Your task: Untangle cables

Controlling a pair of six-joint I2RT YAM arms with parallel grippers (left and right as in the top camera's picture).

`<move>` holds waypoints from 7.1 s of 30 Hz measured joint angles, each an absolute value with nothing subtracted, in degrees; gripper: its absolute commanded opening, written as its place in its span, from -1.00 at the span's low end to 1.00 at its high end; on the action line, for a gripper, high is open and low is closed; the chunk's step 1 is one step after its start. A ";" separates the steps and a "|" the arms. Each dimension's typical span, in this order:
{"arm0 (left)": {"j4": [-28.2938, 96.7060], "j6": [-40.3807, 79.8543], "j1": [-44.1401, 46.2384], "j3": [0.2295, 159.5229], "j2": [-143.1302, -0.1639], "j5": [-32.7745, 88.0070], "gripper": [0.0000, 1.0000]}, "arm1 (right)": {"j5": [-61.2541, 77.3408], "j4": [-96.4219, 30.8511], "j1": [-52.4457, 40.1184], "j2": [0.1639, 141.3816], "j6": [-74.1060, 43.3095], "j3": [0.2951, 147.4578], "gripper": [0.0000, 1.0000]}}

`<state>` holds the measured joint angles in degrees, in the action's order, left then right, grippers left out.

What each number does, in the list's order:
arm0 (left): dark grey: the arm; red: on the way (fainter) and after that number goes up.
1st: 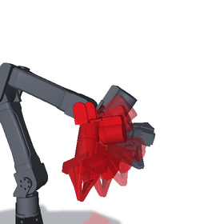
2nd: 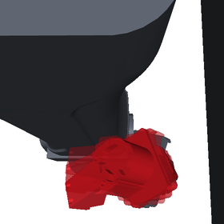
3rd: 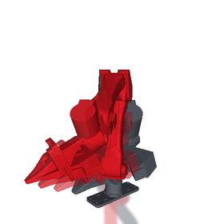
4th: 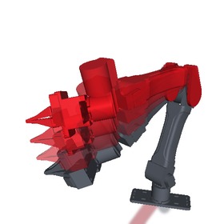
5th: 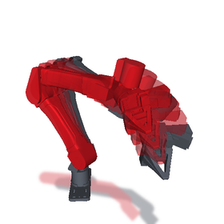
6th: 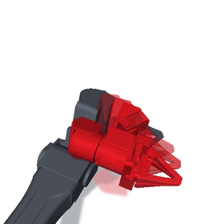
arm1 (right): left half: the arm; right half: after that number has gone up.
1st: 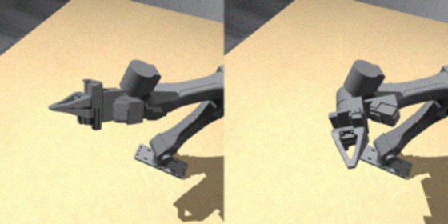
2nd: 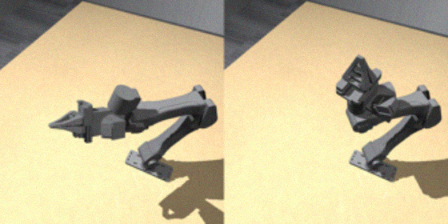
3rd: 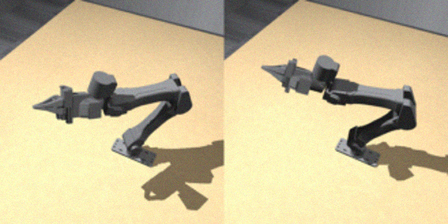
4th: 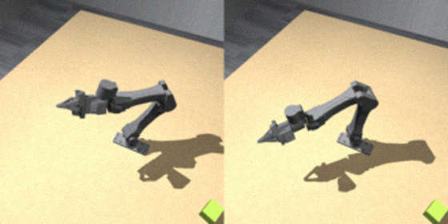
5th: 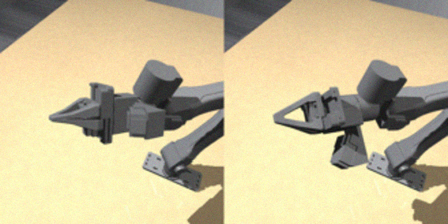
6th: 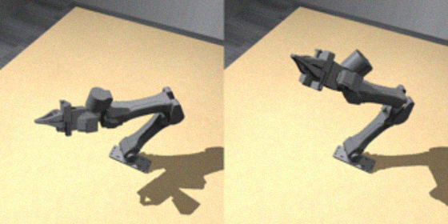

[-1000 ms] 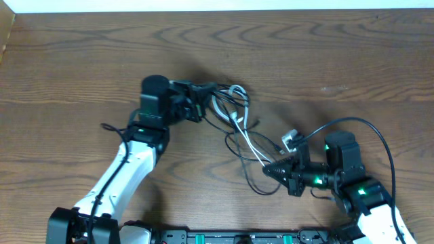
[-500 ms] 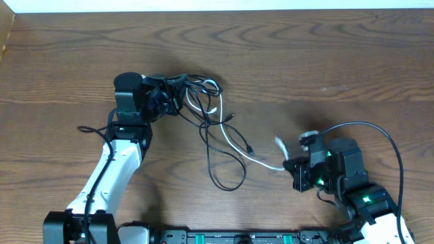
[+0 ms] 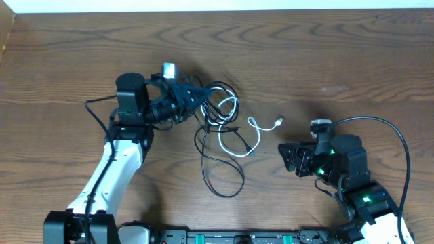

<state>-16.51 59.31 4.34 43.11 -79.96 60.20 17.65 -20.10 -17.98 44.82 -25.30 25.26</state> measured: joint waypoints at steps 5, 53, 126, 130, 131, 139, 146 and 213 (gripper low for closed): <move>-16.53 49.39 7.01 43.11 -79.96 61.67 -0.84 | 25.41 -12.60 -17.98 44.82 -25.36 25.23 0.32; -16.67 34.02 22.57 43.11 -79.96 61.34 -0.85 | 29.12 16.08 -20.88 65.14 -68.44 25.08 -0.32; 10.11 34.70 22.72 43.11 -79.99 5.15 -0.84 | 4.27 -19.64 1.85 22.11 -32.12 24.91 -0.98; 10.15 34.72 22.72 43.11 -79.99 4.27 -0.84 | -1.63 -24.67 2.39 22.09 -31.18 24.91 -0.98; 10.13 34.70 22.72 43.11 -79.99 4.14 -0.84 | -2.42 -25.71 2.39 22.09 -31.07 24.91 -0.98; 12.23 34.74 22.59 43.11 -79.99 -1.10 -0.84 | -20.03 -33.26 2.59 22.09 -31.46 24.97 -0.98; 10.37 38.87 15.94 43.11 -79.99 -8.38 -0.84 | -26.55 -35.09 4.47 22.09 -32.69 27.31 -0.98; 10.96 21.98 12.08 43.11 -79.99 24.03 -0.85 | 18.94 15.73 -27.31 87.74 -20.18 28.18 0.99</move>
